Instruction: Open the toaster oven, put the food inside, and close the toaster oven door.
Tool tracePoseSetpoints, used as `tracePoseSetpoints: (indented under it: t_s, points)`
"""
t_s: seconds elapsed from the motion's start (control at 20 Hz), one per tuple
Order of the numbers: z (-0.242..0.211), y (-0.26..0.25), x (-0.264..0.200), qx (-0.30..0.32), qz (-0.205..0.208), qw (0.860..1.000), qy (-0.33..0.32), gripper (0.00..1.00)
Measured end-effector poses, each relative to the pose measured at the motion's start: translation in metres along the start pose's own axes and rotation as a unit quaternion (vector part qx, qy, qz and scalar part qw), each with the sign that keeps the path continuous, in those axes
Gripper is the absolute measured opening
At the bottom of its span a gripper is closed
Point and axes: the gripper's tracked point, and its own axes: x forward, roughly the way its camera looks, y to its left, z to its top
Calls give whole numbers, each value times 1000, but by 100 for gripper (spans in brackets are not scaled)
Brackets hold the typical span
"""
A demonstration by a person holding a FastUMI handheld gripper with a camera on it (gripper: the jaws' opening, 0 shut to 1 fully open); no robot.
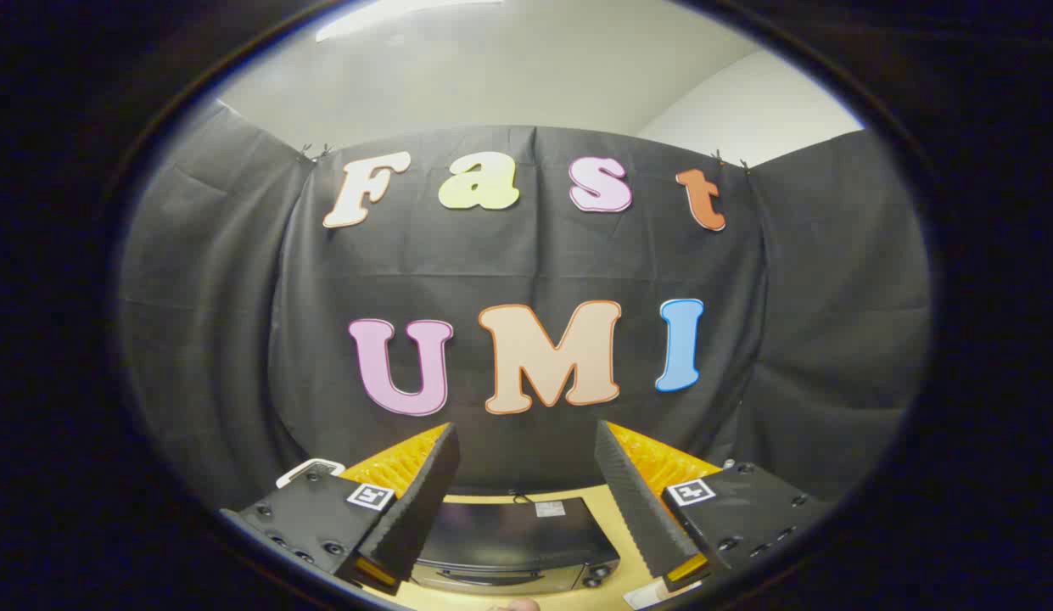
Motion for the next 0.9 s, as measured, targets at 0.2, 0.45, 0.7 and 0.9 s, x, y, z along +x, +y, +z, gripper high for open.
tracePoseSetpoints:
  t_s: [0.2,0.45,0.7,0.9]
  points:
    - [2,-8,2,-1,-11,1000,-2,100]
    - [-3,-11,3,-8,-15,1000,2,100]
    - [-7,-4,2,-19,-10,1000,8,100]
    - [-25,5,11,-8,-6,1000,11,100]
